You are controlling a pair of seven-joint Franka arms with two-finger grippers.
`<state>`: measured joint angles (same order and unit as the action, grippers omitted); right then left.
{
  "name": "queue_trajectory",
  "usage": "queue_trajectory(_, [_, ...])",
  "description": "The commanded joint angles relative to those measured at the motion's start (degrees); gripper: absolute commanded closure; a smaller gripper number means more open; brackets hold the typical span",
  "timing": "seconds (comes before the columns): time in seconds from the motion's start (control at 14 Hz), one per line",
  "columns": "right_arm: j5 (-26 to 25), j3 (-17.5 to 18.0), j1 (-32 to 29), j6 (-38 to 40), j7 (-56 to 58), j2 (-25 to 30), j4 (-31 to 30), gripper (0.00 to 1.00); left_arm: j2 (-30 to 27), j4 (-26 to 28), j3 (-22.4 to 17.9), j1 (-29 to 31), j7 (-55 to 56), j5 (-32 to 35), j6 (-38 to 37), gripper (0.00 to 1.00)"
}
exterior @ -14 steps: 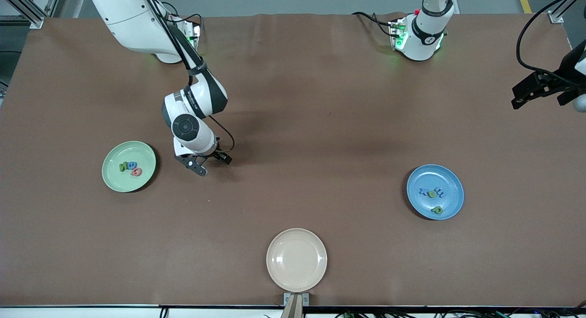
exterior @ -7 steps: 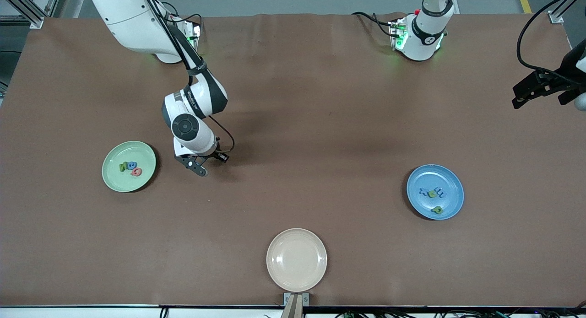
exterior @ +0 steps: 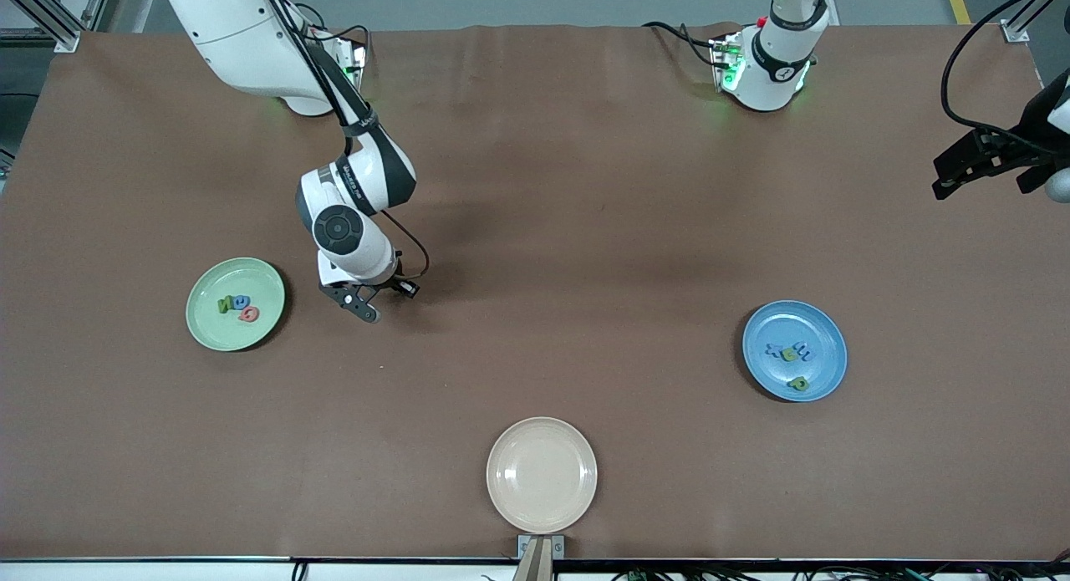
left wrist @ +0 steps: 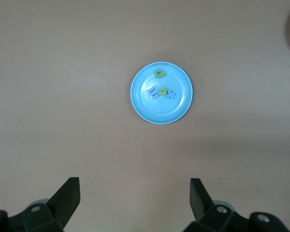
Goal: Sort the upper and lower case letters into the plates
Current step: 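Grasp the green B with the right gripper and lift it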
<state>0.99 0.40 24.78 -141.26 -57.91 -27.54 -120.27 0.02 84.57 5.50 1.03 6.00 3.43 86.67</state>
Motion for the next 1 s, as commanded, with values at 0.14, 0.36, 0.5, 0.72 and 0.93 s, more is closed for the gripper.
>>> queue_trajectory(0.14, [0.2, -0.2, 1.0, -1.6, -0.7, -1.9, -0.2, 0.74, -0.8, 0.2, -0.1, -0.1, -1.2, -1.0, -0.1, 0.0])
queue_trajectory(0.36, [-0.3, -0.5, 0.6, 1.1, 0.3, -0.4, 0.9, 0.75, -0.8, 0.3, 0.0, -0.1, -1.3, -1.0, -1.1, 0.0])
queue_trajectory(0.5, [-0.7, -0.8, -0.4, 7.3, 3.5, 1.7, 3.2, 0.76, -0.6, 0.3, 0.0, -0.2, -3.0, -1.0, -1.1, 0.0])
queue_trajectory(0.72, [-0.9, -0.8, -6.1, 14.8, 15.5, 4.9, 5.6, 0.76, -0.5, 0.2, 0.3, -0.2, -3.2, -0.9, -1.1, 0.0])
queue_trajectory(0.93, [-1.0, -0.8, -12.3, 17.0, 30.5, 7.3, 4.9, 0.76, -0.1, 0.6, 2.0, -0.2, -3.0, -0.5, -1.1, 0.0])
